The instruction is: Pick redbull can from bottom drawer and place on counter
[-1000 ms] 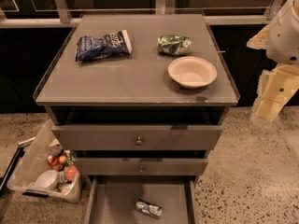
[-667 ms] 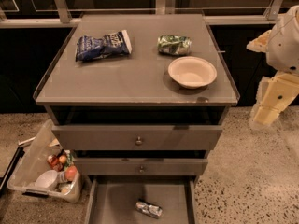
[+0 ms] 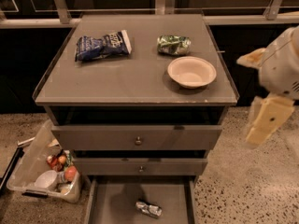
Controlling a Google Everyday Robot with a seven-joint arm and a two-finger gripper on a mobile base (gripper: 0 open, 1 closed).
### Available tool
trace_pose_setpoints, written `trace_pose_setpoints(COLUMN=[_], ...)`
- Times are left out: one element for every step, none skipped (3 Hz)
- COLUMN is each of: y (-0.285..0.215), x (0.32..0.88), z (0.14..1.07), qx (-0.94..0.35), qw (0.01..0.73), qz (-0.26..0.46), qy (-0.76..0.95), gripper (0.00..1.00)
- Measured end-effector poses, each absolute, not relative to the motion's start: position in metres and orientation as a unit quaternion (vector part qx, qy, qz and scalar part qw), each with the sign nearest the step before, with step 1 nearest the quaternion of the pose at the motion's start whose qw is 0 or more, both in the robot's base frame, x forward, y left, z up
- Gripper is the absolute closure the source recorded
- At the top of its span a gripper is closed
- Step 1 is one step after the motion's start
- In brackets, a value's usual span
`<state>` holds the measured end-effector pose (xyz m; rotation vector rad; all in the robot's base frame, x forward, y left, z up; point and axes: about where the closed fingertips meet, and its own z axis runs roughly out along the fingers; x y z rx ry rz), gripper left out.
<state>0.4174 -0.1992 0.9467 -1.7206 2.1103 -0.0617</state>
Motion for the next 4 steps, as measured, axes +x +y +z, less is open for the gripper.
trace_pose_setpoints(y=[-0.182, -0.169, -0.165, -0.165], x=[0.400, 0.391, 0.395, 0.395], z=[0.902, 0.849, 0.789, 0.789], qx=[-0.621, -0.614, -0.597, -0.597], qw=[0.231, 0.258, 0.274, 0.274], qz=[0.020, 0.059, 0.059, 0.059], qy=[0.748, 0.744, 0.752, 0.752], gripper=[0.00, 0.00, 0.00, 0.00])
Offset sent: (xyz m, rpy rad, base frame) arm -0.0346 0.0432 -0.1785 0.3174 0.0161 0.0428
